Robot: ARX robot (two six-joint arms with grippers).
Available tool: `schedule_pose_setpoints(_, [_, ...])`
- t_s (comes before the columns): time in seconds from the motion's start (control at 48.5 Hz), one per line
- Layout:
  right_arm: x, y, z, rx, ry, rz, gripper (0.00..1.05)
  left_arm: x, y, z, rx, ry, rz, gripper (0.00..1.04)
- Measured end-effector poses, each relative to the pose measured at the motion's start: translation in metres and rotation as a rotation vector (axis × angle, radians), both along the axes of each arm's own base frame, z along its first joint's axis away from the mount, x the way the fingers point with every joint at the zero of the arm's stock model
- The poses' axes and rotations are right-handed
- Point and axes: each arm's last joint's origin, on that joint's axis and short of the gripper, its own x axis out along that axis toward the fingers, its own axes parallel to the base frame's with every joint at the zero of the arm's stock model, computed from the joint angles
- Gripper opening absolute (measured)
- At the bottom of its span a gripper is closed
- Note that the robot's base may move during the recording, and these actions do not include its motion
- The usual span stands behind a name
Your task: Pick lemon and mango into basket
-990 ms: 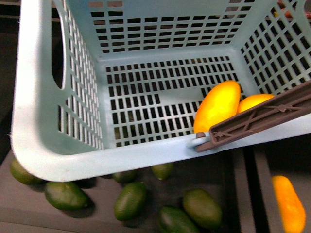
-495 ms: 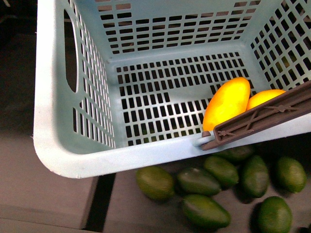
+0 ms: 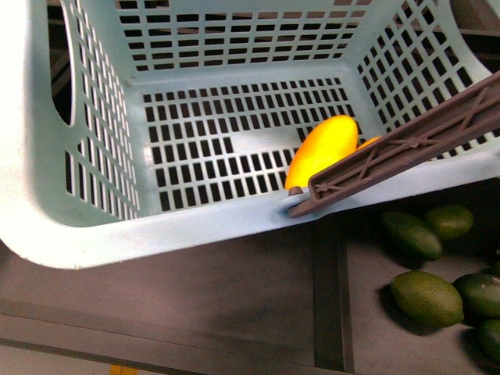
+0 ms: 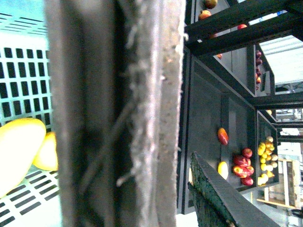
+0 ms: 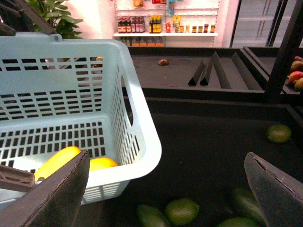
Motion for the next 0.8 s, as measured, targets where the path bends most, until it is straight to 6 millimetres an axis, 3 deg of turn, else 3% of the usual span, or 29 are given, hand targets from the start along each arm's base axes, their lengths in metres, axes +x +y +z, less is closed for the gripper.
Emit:
schedule_pose_setpoints(0.206, [0.000, 0.000, 0.000, 0.000, 0.000, -0.001, 0.96, -0.001, -0.002, 0.000, 0.006, -0.003, 0.010, 0.29])
schedule_pose_setpoints(0.371, [0.000, 0.000, 0.000, 0.000, 0.000, -0.001, 0.96, 0.005, -0.004, -0.005, 0.004, -0.006, 0.419, 0.29])
schedule_pose_setpoints(0.639, [0.000, 0.000, 0.000, 0.000, 0.000, -0.004, 0.96, 0.063, 0.022, -0.024, -0.049, 0.046, 0.686, 0.29])
schedule_pose_setpoints(0.804, [0.000, 0.000, 0.000, 0.000, 0.000, -0.004, 0.96, 0.117, 0.048, -0.053, -0.083, 0.097, 0.899, 0.29])
